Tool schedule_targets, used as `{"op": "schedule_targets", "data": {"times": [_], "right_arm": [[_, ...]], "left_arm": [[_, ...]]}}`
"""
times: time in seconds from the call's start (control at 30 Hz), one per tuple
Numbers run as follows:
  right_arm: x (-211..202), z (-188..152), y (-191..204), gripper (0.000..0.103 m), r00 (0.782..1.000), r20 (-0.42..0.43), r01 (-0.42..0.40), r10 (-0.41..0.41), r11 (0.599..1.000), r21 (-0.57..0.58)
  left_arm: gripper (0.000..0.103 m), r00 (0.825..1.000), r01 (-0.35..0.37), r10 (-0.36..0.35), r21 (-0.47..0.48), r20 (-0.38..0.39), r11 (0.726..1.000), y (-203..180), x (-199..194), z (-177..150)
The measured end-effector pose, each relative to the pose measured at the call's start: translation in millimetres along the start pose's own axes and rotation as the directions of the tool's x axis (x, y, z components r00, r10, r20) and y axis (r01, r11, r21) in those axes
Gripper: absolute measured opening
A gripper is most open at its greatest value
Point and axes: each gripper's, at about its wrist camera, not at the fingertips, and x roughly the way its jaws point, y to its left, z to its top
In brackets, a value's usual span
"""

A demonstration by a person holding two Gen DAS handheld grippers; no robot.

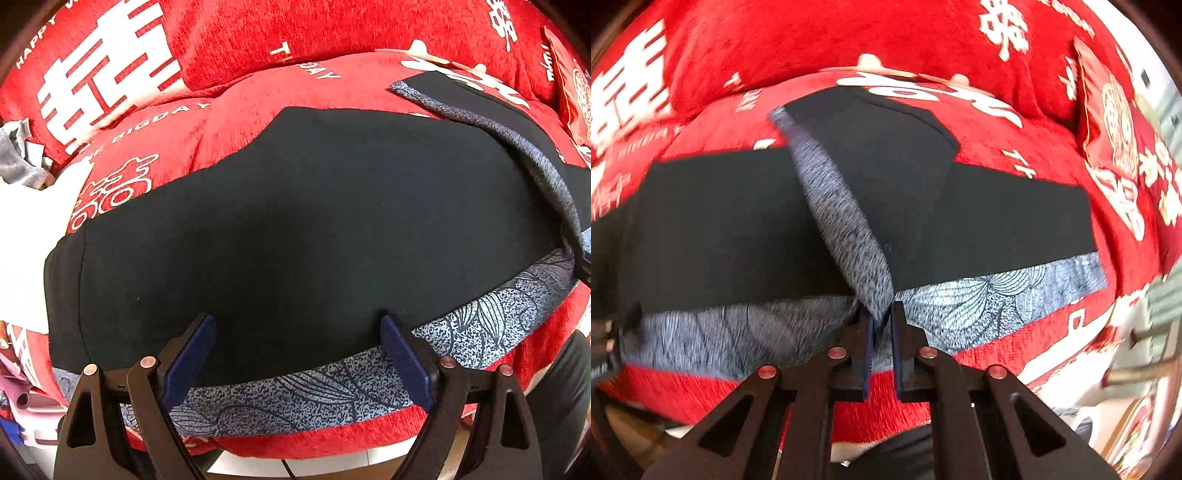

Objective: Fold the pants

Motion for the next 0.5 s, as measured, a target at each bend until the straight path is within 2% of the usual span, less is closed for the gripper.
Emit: {"op": "schedule_targets", "data": {"times": [0.03,0.1,0.17,0.2,0.27,0.37,0.4,0.43,0.5], "right_arm": [[-4,1,2,0.018,1.0,0.008,0.005,-0.005,1.0,-0.015],[-18,6,8,0.035,0.998,0.064,0.034,-0.03,0.998,-0.056],[-32,18,14,0.083,0.989,0.14,0.052,-0.038,0.994,-0.096],[-36,27,18,0.085,0.983,0.18,0.051,-0.03,0.992,-0.117],[-31,51,25,0.085,0.982,0.186,0.051,-0.022,0.987,-0.151],[0,93,38,0.085,0.996,0.088,0.007,0.011,0.979,-0.203],[15,109,43,0.085,0.998,0.04,-0.039,0.049,0.974,-0.224],[24,118,45,0.085,0.997,0.014,-0.067,0.072,0.97,-0.233],[45,129,48,0.085,0.993,-0.062,-0.114,0.102,0.962,-0.249]], "left_arm": [[0.092,1.0,0.015,-0.015,-0.015,-0.011,1.0,4,-1,0],[0.092,0.998,0.043,-0.045,-0.048,-0.035,0.998,9,-2,0],[0.092,0.997,0.06,-0.063,-0.071,-0.048,0.996,13,-1,-1],[0.092,0.997,0.057,-0.061,-0.073,-0.05,0.996,12,-1,-2],[0.092,0.998,0.047,-0.05,-0.065,-0.046,0.997,11,1,-4],[0.092,0.997,0.051,-0.055,-0.065,-0.053,0.997,11,2,-5],[0.094,0.996,0.06,-0.065,-0.072,-0.061,0.996,13,3,-5],[0.098,0.995,0.062,-0.068,-0.082,-0.07,0.995,15,5,-3],[0.099,0.992,0.079,-0.089,-0.109,-0.087,0.991,20,8,-2]]}}
